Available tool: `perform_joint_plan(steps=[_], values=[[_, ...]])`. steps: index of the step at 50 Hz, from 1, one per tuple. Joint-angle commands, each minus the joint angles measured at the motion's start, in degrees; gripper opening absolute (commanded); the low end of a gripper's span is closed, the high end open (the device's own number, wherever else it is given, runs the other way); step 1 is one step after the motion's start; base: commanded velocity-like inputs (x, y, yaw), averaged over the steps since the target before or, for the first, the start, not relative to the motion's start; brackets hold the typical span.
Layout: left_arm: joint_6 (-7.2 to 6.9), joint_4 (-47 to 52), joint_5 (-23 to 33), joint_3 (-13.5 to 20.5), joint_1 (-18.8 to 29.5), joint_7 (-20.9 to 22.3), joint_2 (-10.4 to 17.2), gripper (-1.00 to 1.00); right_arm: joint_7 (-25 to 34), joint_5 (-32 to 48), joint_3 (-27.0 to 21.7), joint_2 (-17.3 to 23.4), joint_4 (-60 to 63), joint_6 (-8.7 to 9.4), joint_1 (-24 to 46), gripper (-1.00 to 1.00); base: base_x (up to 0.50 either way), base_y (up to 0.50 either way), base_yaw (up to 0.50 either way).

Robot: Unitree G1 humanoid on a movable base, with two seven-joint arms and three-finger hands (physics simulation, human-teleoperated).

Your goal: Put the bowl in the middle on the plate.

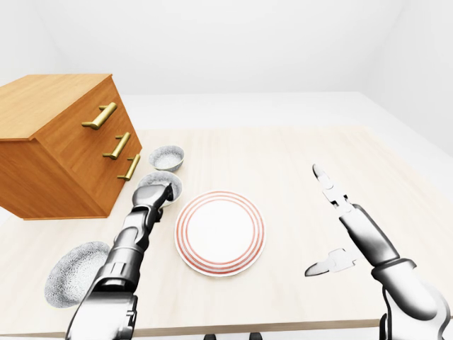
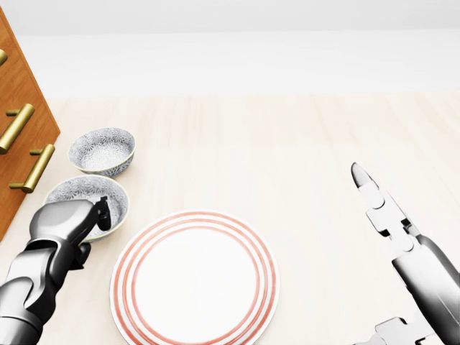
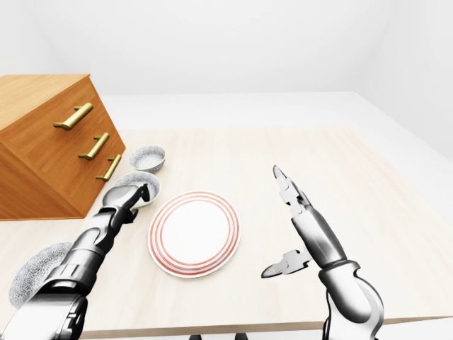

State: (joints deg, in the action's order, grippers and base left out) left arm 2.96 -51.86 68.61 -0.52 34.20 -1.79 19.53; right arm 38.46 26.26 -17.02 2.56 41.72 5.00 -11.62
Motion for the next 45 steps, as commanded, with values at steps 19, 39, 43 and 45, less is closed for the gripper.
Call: perform_joint_plan(steps=[19, 39, 43, 45], values=[[-1.33, 14.14, -0.76, 1.57, -7.09, 5.03, -1.04, -1.0, 0.62, 0.05, 0.14, -0.18, 0.47, 0.0, -0.2, 1.0, 0.0, 0.0, 0.0], [-1.82, 48.46, 1.16, 6.09, -20.64, 23.27, -3.62, -1.0, 1.09, 0.19, 0.17, -0.02, 0.81, 0.0, 0.06, 1.0, 0.0, 0.0, 0.0], [-1.49, 48.98, 1.94, 6.27, -20.58, 23.37, -3.83, -1.0, 1.05, 0.16, 0.2, 0.02, 0.56, 0.0, 0.12, 1.0, 0.0, 0.0, 0.0], [-1.39, 49.34, 1.67, 6.45, -20.84, 23.21, -4.07, -1.0, 1.06, 0.17, 0.24, 0.05, 0.47, 0.0, 0.15, 1.0, 0.0, 0.0, 0.0]])
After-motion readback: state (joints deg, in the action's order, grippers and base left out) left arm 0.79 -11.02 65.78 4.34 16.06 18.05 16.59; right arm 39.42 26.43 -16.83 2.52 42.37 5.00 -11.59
